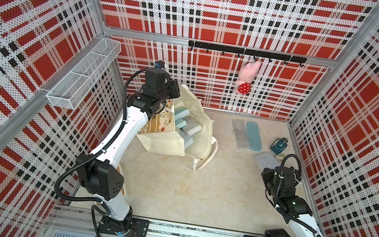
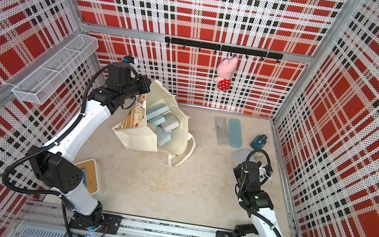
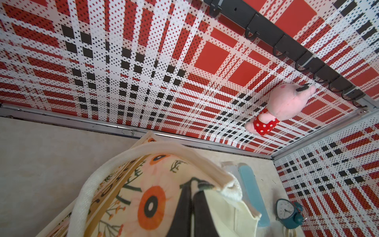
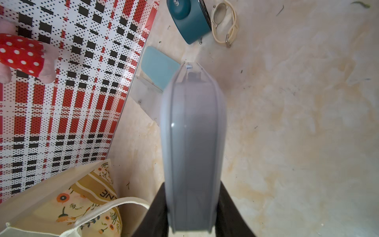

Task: Take out the pencil case from the canvas bag
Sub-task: Place the pencil case at the center of the board.

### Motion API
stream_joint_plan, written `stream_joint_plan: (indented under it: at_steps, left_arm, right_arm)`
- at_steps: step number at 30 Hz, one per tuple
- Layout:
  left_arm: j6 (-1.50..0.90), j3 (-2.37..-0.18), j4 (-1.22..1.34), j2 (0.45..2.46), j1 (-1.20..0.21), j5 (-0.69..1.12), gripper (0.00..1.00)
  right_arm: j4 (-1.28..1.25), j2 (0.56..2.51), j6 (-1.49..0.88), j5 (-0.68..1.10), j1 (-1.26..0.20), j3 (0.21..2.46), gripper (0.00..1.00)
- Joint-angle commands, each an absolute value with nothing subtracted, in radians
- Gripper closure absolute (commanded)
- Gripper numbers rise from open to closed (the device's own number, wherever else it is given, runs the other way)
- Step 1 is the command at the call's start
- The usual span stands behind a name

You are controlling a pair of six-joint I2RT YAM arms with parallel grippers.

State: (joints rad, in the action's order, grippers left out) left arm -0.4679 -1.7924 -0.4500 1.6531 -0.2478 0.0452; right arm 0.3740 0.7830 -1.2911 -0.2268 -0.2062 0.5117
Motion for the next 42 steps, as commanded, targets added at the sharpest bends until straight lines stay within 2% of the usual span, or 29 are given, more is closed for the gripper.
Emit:
stream_joint_plan:
  at_steps: [1, 8, 16, 21, 27, 42]
  left_arm:
    - [-0.491, -1.883, -0.24, 1.614, -0.281, 0.052, 1.0]
    - [-0.496, -1.883, -0.236, 1.613, -0.291, 0.052, 1.0]
    - [-0.497, -1.875, -0.236, 1.609, -0.293, 0.052, 1.0]
    - [-0.503, -1.855, -0.225, 1.6, -0.293, 0.056, 1.0]
    - [-0.505, -1.848, -0.218, 1.596, -0.294, 0.061, 1.0]
    - [-0.517, -1.795, -0.196, 1.576, -0.293, 0.072, 1.0]
  right_arm:
    - [0.231, 0.806, -1.355, -0.217, -0.195, 0.5, 0.81]
    - [0.134, 0.85, -1.419, -0.232, -0.19, 0.448, 0.78]
    - [0.045, 0.867, -1.464, -0.212, -0.189, 0.402, 0.68]
    - [0.026, 0.853, -1.474, -0.213, -0.189, 0.38, 0.53]
    - [0.0, 0.855, -1.491, -0.212, -0.189, 0.344, 0.41]
    - [0.017, 0.905, -1.475, -0.111, -0.189, 0.272, 0.34]
